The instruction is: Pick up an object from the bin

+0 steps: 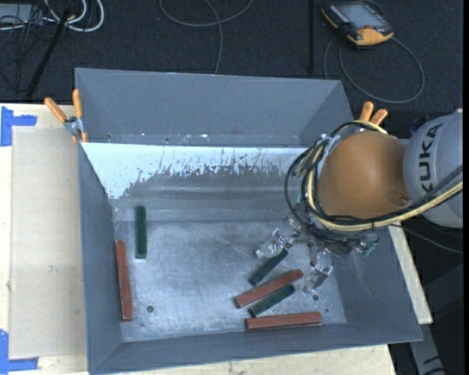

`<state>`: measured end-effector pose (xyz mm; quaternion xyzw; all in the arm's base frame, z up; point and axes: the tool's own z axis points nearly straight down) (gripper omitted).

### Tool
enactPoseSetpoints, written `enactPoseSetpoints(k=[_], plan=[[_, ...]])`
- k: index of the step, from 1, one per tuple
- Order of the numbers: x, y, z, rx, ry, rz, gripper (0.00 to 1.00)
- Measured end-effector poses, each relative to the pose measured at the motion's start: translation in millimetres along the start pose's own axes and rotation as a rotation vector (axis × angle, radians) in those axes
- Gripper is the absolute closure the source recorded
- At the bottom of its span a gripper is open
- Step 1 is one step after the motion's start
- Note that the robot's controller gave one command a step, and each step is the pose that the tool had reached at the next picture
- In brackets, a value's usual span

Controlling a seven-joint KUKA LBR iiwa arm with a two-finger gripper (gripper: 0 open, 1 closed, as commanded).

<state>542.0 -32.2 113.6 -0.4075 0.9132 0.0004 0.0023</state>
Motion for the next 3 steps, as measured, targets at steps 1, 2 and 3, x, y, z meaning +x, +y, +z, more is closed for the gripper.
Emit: enactPoseSetpoints(k=[1, 2, 3], plan=[[-18.2, 8.2, 37.9, 0.003, -0.008, -0.069, 1.0], [-18.2, 8.2, 37.9, 0.003, -0.008, -0.068, 1.0], [-34.0, 21.3, -132.7, 0.003, -0.002, -0.016, 1.0]])
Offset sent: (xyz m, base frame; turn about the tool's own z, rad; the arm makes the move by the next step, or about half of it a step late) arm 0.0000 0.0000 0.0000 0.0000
